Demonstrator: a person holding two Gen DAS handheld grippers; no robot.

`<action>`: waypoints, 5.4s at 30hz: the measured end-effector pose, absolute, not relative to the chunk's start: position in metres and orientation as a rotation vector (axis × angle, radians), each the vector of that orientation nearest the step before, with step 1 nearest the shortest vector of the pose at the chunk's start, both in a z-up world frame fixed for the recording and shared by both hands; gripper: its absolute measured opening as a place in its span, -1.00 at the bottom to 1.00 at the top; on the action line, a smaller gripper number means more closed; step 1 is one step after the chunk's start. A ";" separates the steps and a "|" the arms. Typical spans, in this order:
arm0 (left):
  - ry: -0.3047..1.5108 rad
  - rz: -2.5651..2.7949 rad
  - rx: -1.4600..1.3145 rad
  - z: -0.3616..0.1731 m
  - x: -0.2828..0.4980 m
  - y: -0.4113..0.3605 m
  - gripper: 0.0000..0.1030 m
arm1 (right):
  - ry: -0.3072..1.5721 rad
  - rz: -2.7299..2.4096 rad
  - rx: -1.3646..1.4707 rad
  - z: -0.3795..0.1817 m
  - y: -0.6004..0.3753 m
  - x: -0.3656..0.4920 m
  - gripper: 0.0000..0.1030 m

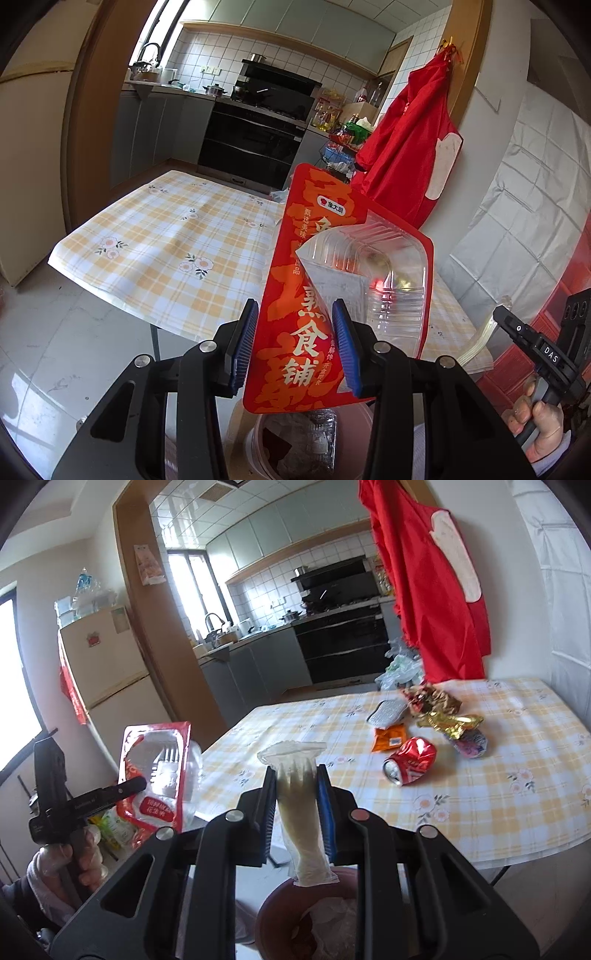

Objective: Collect trash
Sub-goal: 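Drop the fork into the bin with the right gripper while the left lowers the box in, then move both grippers back over the table toward the red can, then grasp the red can with the left gripper while the right grasps the gold foil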

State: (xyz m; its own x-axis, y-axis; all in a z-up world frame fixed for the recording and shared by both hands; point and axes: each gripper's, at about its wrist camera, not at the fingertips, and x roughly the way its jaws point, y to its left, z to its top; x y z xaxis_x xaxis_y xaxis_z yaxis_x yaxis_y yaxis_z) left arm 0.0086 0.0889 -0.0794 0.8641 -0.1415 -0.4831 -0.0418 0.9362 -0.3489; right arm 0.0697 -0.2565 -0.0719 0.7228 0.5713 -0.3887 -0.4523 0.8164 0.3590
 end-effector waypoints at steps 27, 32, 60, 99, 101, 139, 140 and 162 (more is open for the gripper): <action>0.606 -0.125 -0.260 -0.103 0.021 0.049 -0.20 | 0.425 0.305 0.273 -0.068 -0.287 0.076 0.89; 0.628 -0.160 -0.230 -0.107 0.025 0.034 -0.19 | 0.423 0.298 0.280 -0.068 -0.291 0.077 0.89; 0.594 -0.125 -0.187 -0.114 0.028 0.025 0.86 | 0.465 0.289 0.260 -0.077 -0.291 0.077 0.89; 0.770 -0.227 -0.110 -0.171 0.232 -0.116 0.88 | 0.626 0.020 0.270 -0.157 -0.409 0.196 0.89; 0.782 -0.202 -0.105 -0.179 0.255 -0.133 0.88 | 0.633 0.009 0.276 -0.163 -0.416 0.204 0.89; 0.869 -0.131 -0.243 -0.230 0.330 -0.092 -0.37 | 0.749 0.179 0.336 -0.205 -0.407 0.344 0.87; 0.855 -0.131 -0.240 -0.226 0.327 -0.088 -0.37 | 0.754 0.195 0.347 -0.207 -0.403 0.355 0.84; 0.714 -0.061 -0.299 -0.185 0.255 -0.002 -0.37 | 0.744 0.200 0.595 -0.205 -0.377 0.395 -0.63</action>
State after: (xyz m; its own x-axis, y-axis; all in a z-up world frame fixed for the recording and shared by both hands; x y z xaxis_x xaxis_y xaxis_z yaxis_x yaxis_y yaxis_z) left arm 0.2548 -0.0025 -0.1851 0.7562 -0.1563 -0.6354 -0.0466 0.9557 -0.2906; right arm 0.3950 -0.3769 -0.2052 0.7256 0.3746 -0.5772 0.0344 0.8180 0.5741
